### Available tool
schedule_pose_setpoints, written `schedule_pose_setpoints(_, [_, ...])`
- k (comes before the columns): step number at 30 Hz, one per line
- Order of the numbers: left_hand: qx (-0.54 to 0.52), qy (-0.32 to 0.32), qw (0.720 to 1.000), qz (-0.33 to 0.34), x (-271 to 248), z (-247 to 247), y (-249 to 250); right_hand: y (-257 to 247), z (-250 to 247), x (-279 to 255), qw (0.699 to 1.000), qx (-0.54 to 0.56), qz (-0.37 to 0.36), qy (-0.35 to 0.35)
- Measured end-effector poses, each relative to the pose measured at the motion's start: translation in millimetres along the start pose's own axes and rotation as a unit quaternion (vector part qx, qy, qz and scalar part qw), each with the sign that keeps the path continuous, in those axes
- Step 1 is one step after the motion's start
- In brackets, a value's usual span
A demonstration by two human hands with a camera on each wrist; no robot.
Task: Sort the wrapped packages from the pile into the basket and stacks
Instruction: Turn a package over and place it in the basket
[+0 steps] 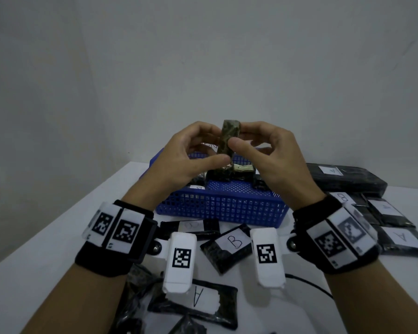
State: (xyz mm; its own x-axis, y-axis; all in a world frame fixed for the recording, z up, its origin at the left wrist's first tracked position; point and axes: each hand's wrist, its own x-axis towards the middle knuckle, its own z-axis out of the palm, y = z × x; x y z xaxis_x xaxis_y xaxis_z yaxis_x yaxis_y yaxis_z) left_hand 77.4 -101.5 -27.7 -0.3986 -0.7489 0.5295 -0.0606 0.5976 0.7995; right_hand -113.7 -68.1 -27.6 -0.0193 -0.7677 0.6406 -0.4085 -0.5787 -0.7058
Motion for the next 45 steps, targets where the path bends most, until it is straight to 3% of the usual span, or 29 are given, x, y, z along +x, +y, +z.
schedule_pose_setpoints(3, [0.006,0.005,1.0,0.028,0,-1,-5,-4,-7,1,0.997,0.048,0.042,-0.054])
schedule_pose_setpoints(6, [0.013,0.003,0.998,0.063,1,-1,-6,-10,-7,2,0.973,0.145,0.147,-0.103])
schedule_pose_setpoints(9, [0.047,-0.007,0.995,0.087,2,0,-6,-10,-6,2,0.966,0.155,0.153,-0.138])
schedule_pose_setpoints(12, [0.061,-0.007,0.994,0.089,1,0,-5,-8,-6,3,0.976,0.171,0.117,-0.071])
schedule_pose_setpoints(15, [0.017,-0.031,0.999,0.025,-1,0,0,-7,-5,3,0.987,0.142,0.07,-0.009])
schedule_pose_setpoints(19, [0.013,-0.031,0.999,0.007,0,3,1,-8,-2,1,0.993,0.11,0.041,-0.024])
schedule_pose_setpoints(27, [0.051,-0.026,0.997,0.052,0,1,-1,-10,2,2,0.957,0.266,0.111,-0.022])
schedule_pose_setpoints(36, [0.082,-0.012,0.995,0.056,0,4,6,-5,7,0,0.986,0.151,0.032,0.059])
schedule_pose_setpoints(39, [0.059,-0.008,0.997,0.056,0,3,7,-7,6,1,0.981,0.179,0.034,0.062])
schedule_pose_setpoints(42, [0.024,0.008,0.997,0.078,1,-3,5,-8,0,3,0.974,0.207,0.094,0.021])
schedule_pose_setpoints(45, [-0.002,0.024,0.996,0.091,1,-5,3,-6,-3,1,0.966,0.191,0.151,-0.086])
